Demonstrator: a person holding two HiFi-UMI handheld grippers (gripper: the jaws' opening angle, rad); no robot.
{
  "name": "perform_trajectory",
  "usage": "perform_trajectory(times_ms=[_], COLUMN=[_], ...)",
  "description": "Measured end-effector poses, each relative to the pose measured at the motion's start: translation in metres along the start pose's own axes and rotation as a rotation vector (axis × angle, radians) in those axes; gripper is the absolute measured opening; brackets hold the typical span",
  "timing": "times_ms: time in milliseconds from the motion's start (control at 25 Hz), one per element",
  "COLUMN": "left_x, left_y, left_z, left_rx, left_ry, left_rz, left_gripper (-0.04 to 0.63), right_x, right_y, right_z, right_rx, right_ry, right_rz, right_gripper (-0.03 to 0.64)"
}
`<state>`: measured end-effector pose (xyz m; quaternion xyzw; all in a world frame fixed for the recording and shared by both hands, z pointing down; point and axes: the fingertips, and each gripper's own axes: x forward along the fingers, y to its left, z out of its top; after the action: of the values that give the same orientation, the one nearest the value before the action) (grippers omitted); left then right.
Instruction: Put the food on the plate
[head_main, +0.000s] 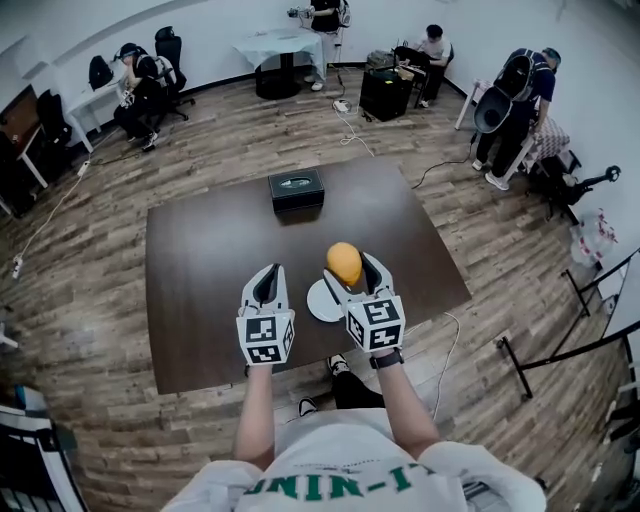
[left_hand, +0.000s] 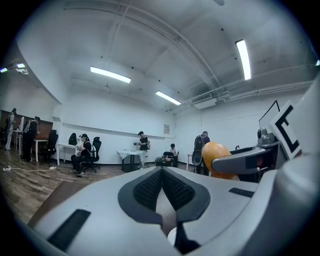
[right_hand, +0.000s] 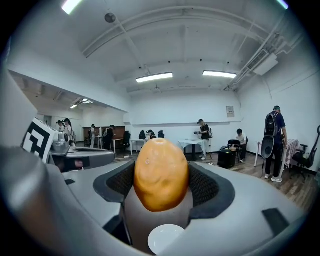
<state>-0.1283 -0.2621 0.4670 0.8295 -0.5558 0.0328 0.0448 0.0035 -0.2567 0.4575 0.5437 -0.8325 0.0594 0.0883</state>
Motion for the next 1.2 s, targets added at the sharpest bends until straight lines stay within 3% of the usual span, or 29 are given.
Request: perform_trajectory(times_ms=[200, 440, 800, 1200], left_x=[0.046, 0.088, 0.132, 0.142], left_y=[0.013, 0.025, 0.022, 0.035], left_z=[-0.005, -0.007, -0.043, -0.097], left_rx=[0.008, 0.005, -0.017, -0.047], left_ry=[0.003, 0.015, 0.112, 0.209], left_rz=[0.009, 0.033, 0.009, 0.049], left_gripper=[0.006, 0.006, 0.006, 0.006], right_x=[0.046, 0.094, 0.143, 0.165], right_y=[-0.005, -0.034, -0.054, -0.044], right_z=[-0.003, -0.013, -0.078, -0.163], right_rx=[-0.074, -0.091, -0.096, -0.076], right_ry=[0.041, 0.103, 0.277, 0.453], right_rz=[0.131, 0.170, 0.243, 0.296], right_gripper=[0.342, 0.342, 0.342, 0.342])
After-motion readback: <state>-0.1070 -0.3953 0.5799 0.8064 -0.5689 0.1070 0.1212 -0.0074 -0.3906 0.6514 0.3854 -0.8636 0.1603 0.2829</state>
